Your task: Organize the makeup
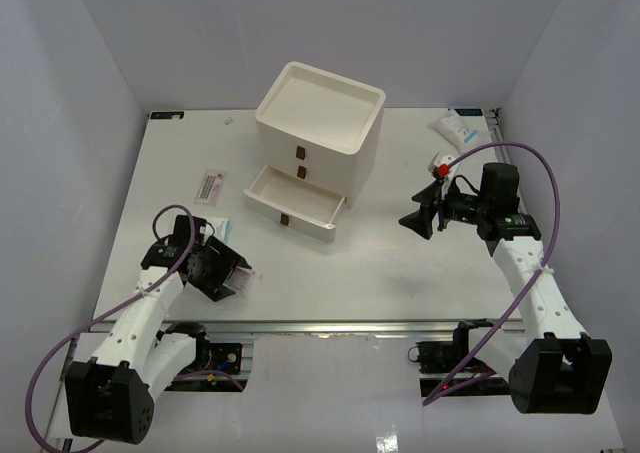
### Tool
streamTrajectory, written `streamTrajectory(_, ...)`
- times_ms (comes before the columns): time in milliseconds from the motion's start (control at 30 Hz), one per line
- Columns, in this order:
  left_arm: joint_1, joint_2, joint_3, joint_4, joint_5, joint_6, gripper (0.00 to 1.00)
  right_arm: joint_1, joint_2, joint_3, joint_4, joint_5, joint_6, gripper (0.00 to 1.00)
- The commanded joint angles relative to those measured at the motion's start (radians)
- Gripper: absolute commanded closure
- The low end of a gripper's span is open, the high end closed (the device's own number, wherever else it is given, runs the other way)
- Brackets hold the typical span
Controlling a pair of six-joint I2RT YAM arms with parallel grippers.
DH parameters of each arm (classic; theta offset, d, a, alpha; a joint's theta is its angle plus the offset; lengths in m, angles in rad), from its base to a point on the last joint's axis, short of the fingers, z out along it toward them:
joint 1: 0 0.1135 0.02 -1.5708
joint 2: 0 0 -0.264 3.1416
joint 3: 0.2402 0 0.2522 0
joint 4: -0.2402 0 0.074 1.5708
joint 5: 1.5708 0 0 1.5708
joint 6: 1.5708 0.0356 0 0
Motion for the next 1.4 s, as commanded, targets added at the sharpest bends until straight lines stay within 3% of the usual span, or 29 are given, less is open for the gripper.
streamTrajectory(0,-0.054,-0.004,0.116,0.064,0.146,-0.05,0.76,-0.009,-0.008,0.0,0.033,-0.018,-0.003,0.21)
streamTrajectory(200,-0.099,0.102,0.252,0.213,0.115,-0.062,0.75,-0.018,0.0,-0.003,0.035,-0.013,-0.005,0.21)
streamTrajectory(567,-0.177,0.57,0.615,0.328,0.045,-0.07,0.7,-0.025,0.019,-0.007,0.033,0.001,-0.016,0.21)
streamTrajectory(933,-0.189,0.814,0.767,0.35,0.061,-0.083,0.46,-0.025,0.028,-0.009,0.033,0.01,-0.025,0.21)
streamTrajectory(1000,-0.19,0.817,0.769,0.352,0.051,-0.075,0.27,-0.025,0.027,-0.009,0.032,0.01,-0.025,0.21)
streamTrajectory(1033,-0.189,0.818,0.769,0.352,0.047,-0.072,0.05,-0.025,0.026,-0.008,0.032,0.009,-0.025,0.21)
streamTrajectory(1367,-0.191,0.738,0.742,0.348,0.032,-0.048,0.02,-0.025,0.025,-0.008,0.029,0.013,-0.03,0.21)
